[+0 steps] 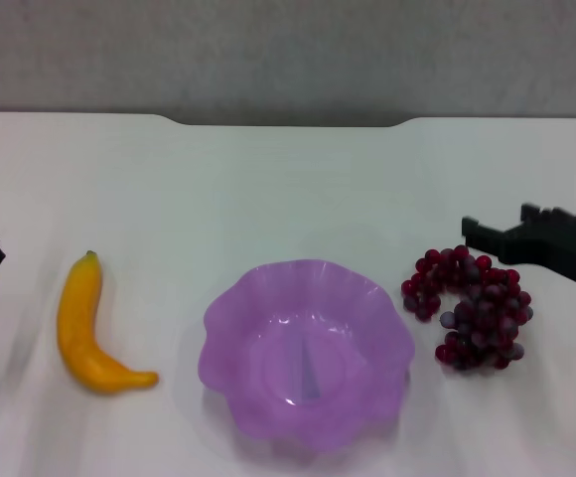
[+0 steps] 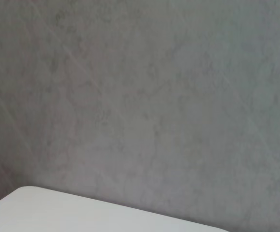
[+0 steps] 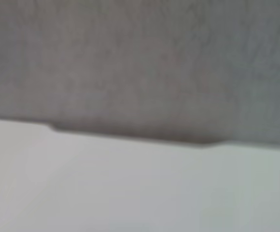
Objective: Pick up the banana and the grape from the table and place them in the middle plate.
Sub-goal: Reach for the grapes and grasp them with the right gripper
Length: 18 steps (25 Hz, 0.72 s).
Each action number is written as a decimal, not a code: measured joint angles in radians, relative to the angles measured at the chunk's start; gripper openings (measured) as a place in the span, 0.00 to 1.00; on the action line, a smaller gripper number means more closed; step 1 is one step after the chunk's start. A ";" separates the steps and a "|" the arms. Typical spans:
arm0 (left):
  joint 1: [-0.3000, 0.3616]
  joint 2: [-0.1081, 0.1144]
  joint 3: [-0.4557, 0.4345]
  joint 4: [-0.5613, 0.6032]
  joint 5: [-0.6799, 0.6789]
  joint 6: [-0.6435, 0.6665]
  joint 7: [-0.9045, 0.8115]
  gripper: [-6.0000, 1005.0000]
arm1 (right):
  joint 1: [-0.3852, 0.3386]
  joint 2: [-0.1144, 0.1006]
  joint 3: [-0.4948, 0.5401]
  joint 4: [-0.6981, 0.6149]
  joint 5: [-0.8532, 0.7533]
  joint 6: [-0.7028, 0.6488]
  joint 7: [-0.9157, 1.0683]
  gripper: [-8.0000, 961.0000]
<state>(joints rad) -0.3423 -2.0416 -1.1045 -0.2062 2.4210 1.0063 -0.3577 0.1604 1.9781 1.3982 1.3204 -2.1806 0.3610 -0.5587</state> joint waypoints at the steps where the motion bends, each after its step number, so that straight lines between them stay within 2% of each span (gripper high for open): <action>1: -0.001 0.000 0.000 0.000 0.000 0.000 0.000 0.89 | 0.002 0.014 0.064 0.024 -0.002 0.107 -0.003 0.92; 3: -0.004 0.000 0.002 0.000 0.000 0.000 0.000 0.89 | 0.024 0.022 0.153 0.051 -0.007 0.273 0.024 0.92; 8: -0.006 0.000 0.004 -0.001 0.001 0.000 0.000 0.89 | 0.136 0.018 0.319 0.025 -0.066 0.591 0.126 0.92; 13: -0.007 0.000 0.002 -0.001 0.001 0.000 -0.001 0.89 | 0.254 -0.001 0.453 -0.089 -0.155 0.737 0.182 0.92; 18: -0.007 0.000 0.007 -0.001 0.001 0.000 -0.001 0.89 | 0.327 -0.016 0.512 -0.240 -0.166 0.748 0.158 0.92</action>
<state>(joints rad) -0.3497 -2.0417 -1.0975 -0.2071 2.4217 1.0063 -0.3585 0.4876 1.9620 1.9105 1.0804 -2.3463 1.1092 -0.4011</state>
